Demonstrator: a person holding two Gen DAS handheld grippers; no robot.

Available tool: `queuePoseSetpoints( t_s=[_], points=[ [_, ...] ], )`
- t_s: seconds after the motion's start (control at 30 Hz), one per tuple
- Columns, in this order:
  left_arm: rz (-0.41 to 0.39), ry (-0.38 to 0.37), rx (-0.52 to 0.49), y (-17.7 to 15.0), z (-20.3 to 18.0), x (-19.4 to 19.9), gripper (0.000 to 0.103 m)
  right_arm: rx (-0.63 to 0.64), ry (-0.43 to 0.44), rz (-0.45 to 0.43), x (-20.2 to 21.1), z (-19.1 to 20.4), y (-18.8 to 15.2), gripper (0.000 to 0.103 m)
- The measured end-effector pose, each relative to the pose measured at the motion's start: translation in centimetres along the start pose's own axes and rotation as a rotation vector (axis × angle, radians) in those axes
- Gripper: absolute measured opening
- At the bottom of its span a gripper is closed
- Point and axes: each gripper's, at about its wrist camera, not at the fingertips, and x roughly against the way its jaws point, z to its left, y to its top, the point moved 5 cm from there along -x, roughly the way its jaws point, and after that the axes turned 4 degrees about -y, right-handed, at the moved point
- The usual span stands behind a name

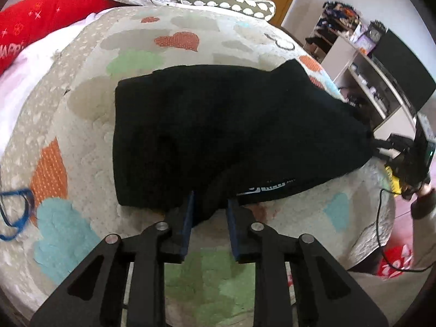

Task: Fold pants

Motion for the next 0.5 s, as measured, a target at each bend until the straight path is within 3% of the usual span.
queuePoseSetpoints(
  t_s=[0.1, 0.13, 0.17, 0.33, 0.5],
  points=[
    [-0.016, -0.008, -0.015, 0.1, -0.4, 1.2, 0.046, -0.036, 0.029, -0.001, 1.5, 0.0, -0.9, 0.048],
    [-0.028, -0.013, -0.017, 0.2, -0.7, 1.8, 0.058, -0.062, 0.036, -0.017, 2.2, -0.4, -1.2, 0.050],
    [-0.049, -0.010, -0.019, 0.4, -0.9, 2.4, 0.064, -0.109, 0.042, -0.038, 3.1, -1.1, -1.5, 0.052],
    [-0.122, -0.013, -0.031, 1.5, -2.0, 5.1, 0.069, -0.358, 0.023, -0.111, 5.1, -5.6, -2.5, 0.053],
    [-0.150, -0.039, -0.059, 3.4, -4.2, 4.2, 0.074, -0.539, -0.067, -0.065, 2.7, -9.4, -2.8, 0.053]
  ],
)
